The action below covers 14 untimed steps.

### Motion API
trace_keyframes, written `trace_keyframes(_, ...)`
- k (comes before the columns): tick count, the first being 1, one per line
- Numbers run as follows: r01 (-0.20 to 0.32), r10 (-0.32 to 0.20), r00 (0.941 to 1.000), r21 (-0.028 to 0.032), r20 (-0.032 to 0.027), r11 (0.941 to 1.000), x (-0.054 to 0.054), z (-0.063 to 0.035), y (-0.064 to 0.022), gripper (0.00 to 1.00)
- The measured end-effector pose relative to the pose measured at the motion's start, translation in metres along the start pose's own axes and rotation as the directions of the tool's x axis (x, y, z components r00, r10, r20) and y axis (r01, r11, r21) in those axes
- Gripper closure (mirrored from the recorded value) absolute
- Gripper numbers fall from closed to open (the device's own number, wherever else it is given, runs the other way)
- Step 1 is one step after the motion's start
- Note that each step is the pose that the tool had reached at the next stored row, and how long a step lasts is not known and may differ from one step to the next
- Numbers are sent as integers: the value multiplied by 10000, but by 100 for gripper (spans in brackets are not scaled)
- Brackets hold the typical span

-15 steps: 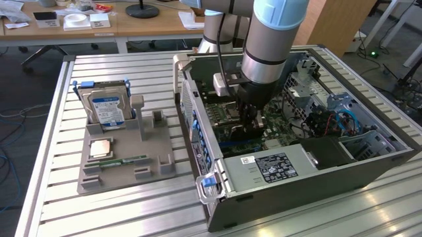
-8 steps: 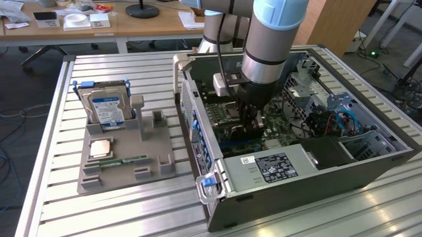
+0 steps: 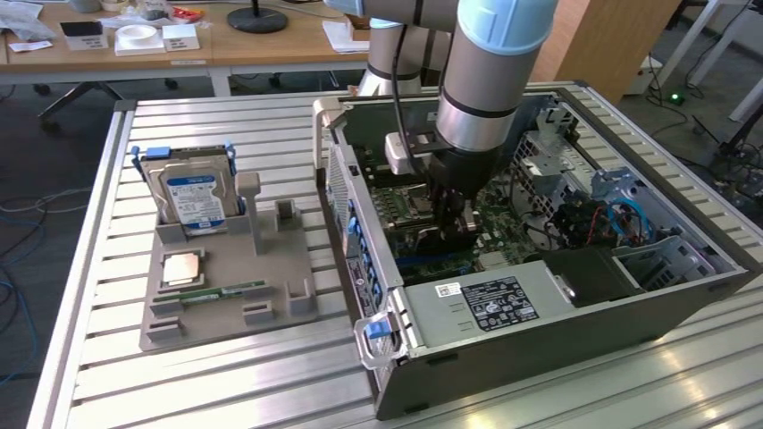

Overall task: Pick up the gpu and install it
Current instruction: 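Insert the gpu into the slot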

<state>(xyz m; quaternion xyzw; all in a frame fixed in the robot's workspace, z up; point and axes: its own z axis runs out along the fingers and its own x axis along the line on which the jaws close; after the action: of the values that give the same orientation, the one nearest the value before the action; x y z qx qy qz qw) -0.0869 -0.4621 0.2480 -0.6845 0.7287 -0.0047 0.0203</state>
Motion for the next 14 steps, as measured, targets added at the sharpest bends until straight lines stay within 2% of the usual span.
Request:
trace_keyframes(8, 0, 0, 10000, 2, -4, 10000, 2, 8, 9, 74)
trace_keyframes(10, 0, 0, 10000, 12, 18, 10000, 0, 27, 9, 74)
trace_keyframes(14, -1, 1, 10000, 6, 2, 10000, 1, 21, 9, 74)
